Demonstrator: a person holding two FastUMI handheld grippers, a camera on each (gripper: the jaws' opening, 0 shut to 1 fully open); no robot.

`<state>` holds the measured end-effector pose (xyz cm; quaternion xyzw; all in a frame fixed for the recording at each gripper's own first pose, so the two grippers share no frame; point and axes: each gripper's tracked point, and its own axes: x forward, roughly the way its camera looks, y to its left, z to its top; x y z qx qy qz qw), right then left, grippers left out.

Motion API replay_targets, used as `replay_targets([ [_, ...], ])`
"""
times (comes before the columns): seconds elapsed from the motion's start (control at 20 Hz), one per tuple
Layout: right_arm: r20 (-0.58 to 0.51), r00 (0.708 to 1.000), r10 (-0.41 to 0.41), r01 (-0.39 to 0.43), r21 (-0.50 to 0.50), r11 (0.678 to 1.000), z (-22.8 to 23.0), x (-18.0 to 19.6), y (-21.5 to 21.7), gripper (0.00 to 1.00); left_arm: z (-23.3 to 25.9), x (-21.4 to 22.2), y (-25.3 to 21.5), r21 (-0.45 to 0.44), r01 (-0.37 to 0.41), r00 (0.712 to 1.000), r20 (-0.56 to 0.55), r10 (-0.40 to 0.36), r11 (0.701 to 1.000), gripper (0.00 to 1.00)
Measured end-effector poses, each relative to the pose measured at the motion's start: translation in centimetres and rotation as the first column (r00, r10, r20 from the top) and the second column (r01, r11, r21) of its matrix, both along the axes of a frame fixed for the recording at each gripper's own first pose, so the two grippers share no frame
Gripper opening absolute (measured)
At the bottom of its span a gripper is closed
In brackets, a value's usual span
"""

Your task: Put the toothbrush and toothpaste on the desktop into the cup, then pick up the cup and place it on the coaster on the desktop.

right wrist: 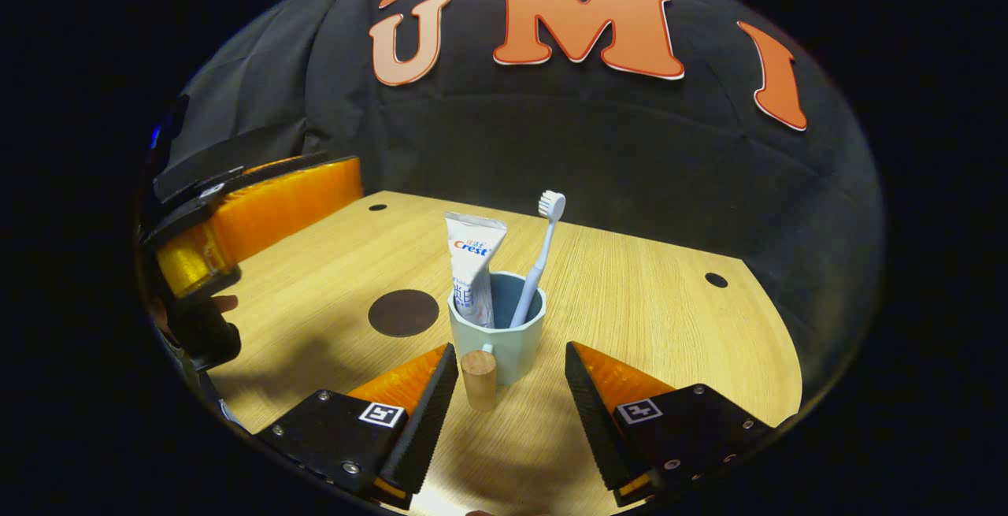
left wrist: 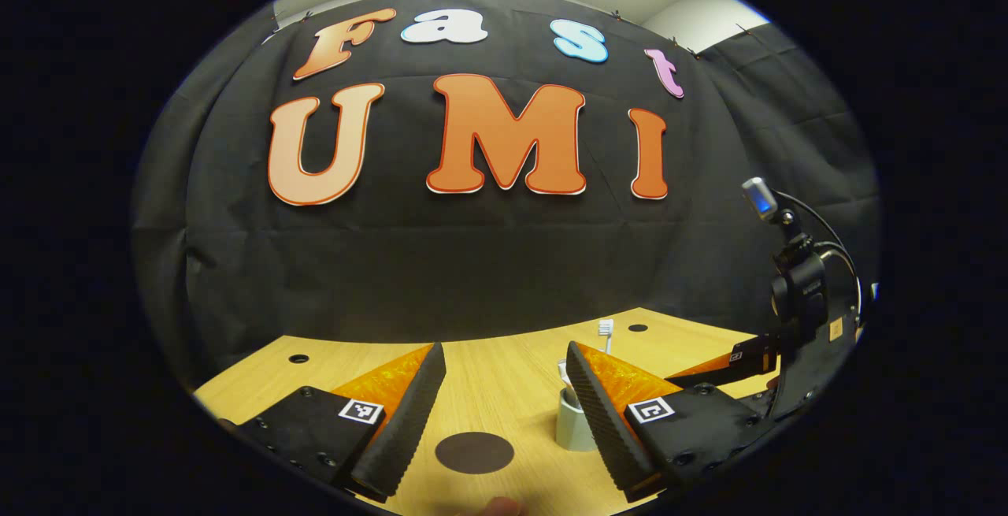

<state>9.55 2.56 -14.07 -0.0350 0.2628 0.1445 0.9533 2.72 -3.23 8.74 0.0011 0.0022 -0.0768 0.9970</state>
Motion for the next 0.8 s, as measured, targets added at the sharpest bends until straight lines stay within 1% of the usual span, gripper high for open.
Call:
replay_targets([
  [0.15,-0.076,0.997,-0.005,0.005,-0.004,1.0,-0.5,0.3,0.2,0.83,-0.2,-0.8,1.1,0.015,-0.017,1.0,-0.01,0.017,1.0,0.97],
  [0.3,-0.153,0.988,0.016,-0.022,-0.036,0.999,-0.6,0.9,0.5,0.83,-0.8,-1.3,2.3,0.03,-0.033,0.999,-0.016,0.034,0.999,0.97],
  [0.45,-0.227,0.973,0.038,-0.061,-0.095,0.994,-0.9,1.5,0.7,0.83,-1.4,-1.8,3.5,0.033,-0.048,0.998,-0.028,0.049,0.998,0.97],
  [0.6,-0.328,0.944,0.02,-0.062,-0.12,0.991,-1.9,1.6,0.7,0.84,-1.9,-2.1,4.9,0.032,-0.067,0.997,-0.036,0.068,0.997,0.97],
  [0.7,-0.39,0.921,-0.015,-0.038,-0.127,0.991,-2.6,1.6,0.6,0.84,-2.1,-2.5,5.7,0.027,-0.078,0.996,-0.038,0.079,0.997,0.97],
  [0.8,-0.427,0.904,-0.034,-0.022,-0.126,0.992,-3.3,1.8,0.7,0.85,-2.4,-2.6,6.5,0.018,-0.086,0.995,-0.044,0.087,0.996,0.97],
])
